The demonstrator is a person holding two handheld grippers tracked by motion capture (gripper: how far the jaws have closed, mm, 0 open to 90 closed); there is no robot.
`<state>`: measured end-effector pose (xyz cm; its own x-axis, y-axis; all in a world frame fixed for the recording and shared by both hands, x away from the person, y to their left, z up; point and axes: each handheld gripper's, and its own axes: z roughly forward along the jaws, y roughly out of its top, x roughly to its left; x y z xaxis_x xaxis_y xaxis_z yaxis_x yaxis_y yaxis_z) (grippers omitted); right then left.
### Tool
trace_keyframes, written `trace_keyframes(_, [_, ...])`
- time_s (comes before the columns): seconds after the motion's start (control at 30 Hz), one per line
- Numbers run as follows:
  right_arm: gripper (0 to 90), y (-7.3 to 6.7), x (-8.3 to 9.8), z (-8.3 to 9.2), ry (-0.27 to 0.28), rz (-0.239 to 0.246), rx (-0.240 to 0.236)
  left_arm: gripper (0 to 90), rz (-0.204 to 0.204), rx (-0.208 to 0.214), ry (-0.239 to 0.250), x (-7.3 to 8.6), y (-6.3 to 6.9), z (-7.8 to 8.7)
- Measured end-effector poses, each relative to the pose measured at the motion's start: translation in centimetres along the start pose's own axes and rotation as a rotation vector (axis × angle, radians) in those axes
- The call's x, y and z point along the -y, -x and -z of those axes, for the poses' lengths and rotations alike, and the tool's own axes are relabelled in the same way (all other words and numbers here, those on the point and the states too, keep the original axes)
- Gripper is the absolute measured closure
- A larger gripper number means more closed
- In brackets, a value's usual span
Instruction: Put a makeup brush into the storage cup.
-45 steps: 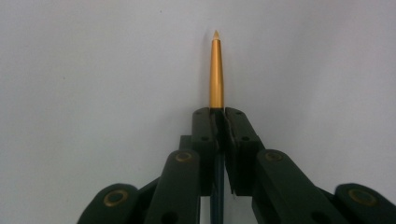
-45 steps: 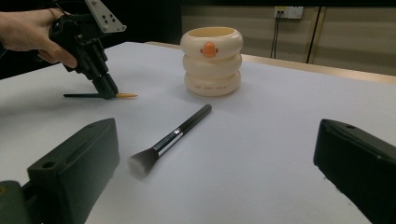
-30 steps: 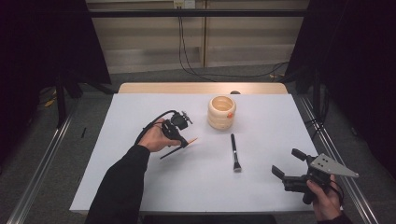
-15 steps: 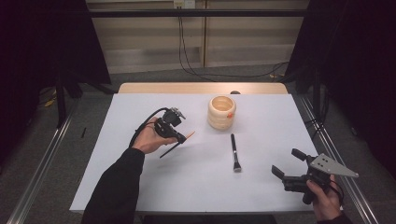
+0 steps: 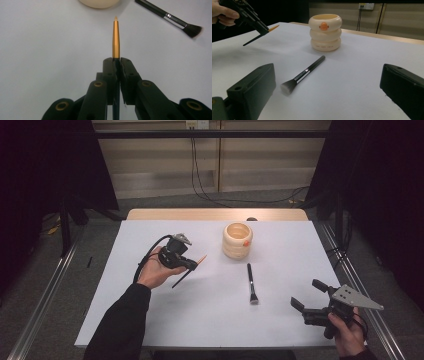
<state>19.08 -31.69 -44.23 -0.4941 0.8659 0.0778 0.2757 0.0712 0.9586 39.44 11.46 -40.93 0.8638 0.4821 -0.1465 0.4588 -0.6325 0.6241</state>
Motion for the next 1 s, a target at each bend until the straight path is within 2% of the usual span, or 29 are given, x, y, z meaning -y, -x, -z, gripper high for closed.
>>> trace_keyframes(0.03, [0.0,0.0,0.0,0.0,0.0,0.0,0.0,83.6,0.005,-0.003,0.034,0.1,0.2,0.2])
trace_keyframes(0.1, [0.0,0.0,0.0,0.0,0.0,0.0,0.0,83.6,0.005,0.003,0.047,0.2,0.3,0.3])
trace_keyframes(0.17, [0.0,0.0,0.0,0.0,0.0,0.001,0.0,83.6,-0.01,-0.013,0.071,0.2,0.5,0.7])
trace_keyframes(0.23, [0.0,0.0,0.0,0.0,0.0,0.0,0.0,83.6,-0.002,-0.017,0.116,0.5,0.6,1.1])
trace_keyframes(0.27, [0.0,0.0,0.0,0.0,0.001,0.0,0.0,83.5,-0.002,-0.017,0.116,0.5,0.6,1.1])
trace_keyframes(0.37, [0.0,0.0,0.0,0.0,0.0,0.0,0.0,83.6,0.009,-0.017,0.162,0.9,0.8,1.6])
trace_keyframes(0.47, [0.0,0.0,0.0,0.0,-0.001,-0.002,0.0,83.5,0.017,-0.01,0.188,1.1,1.0,1.7])
trace_keyframes(0.5, [0.0,0.0,0.0,0.0,0.0,-0.001,0.0,83.6,0.019,-0.018,0.178,1.2,1.1,1.9])
trace_keyframes(0.67, [0.0,0.0,0.0,0.0,0.0,-0.001,-0.001,83.5,0.028,-0.028,0.258,1.8,1.6,2.6])
trace_keyframes(0.73, [0.0,0.0,0.0,0.0,0.0,-0.001,-0.001,83.5,0.035,-0.039,0.259,1.9,1.6,2.8])
trace_keyframes(0.77, [0.0,0.0,0.0,0.0,0.001,0.0,0.0,83.5,0.049,-0.038,0.298,2.4,1.6,2.9])
trace_keyframes(0.9, [0.0,0.0,0.0,0.0,0.0,0.0,-0.001,83.5,0.058,-0.039,0.336,2.9,1.7,3.1])
trace_keyframes(1.0, [0.0,-0.1,0.0,0.0,0.001,0.001,-0.001,83.5,0.063,-0.022,0.364,3.2,1.8,3.4])
